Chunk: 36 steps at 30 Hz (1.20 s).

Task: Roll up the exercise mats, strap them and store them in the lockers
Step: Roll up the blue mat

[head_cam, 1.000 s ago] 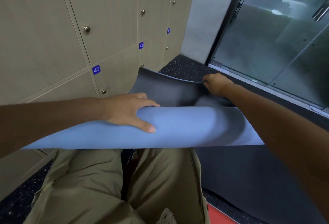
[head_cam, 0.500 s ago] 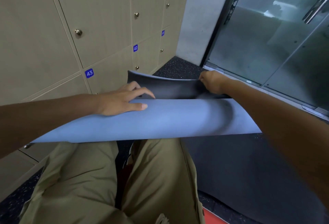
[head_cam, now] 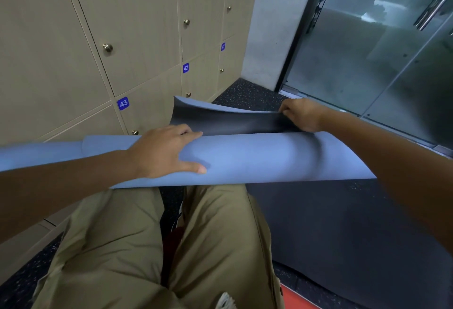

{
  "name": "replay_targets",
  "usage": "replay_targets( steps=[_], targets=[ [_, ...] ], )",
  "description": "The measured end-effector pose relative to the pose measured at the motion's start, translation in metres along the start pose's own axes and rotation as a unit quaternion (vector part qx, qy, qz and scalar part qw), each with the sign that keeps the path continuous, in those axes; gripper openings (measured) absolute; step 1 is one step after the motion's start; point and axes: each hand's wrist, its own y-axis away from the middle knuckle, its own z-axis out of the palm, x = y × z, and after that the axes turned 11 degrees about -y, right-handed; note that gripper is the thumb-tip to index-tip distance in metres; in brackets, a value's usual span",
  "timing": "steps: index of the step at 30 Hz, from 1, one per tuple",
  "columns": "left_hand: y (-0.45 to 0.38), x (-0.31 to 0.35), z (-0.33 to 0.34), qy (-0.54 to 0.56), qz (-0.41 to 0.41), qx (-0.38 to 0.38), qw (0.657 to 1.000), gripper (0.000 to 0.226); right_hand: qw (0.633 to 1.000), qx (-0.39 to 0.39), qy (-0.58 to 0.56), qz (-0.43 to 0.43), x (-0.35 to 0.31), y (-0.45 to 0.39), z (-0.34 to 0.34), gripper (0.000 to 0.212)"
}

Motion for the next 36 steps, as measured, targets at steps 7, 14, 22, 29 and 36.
replay_targets(
  steps=[7,14,22,29,36],
  targets=[
    [-0.024,-0.017,-0.005,0.114,-0.019,-0.062,0.991,0.081,0.998,-0.046,-0.039,0.005,-0.015,0.014,0.01,0.027],
    [-0.027,-0.022,-0.008,0.139,-0.037,-0.056,0.988,0.07,0.992,-0.015,-0.079,-0.099,-0.064,0.045,0.028,0.047],
    [0.0,-0.022,0.004,0.002,-0.045,0.083,0.996,0.099,0.993,-0.058,0.03,-0.095,-0.068,0.042,0.06,0.127],
    [0.0,-0.042,0.003,-0.225,0.011,0.106,0.968,0.142,0.964,-0.169,-0.207,-0.012,-0.051,0.021,0.049,0.096],
    [-0.028,-0.046,-0.008,-0.267,0.022,0.092,0.959,0.115,0.958,-0.197,-0.21,0.001,-0.054,0.009,0.038,0.099]
  ],
)
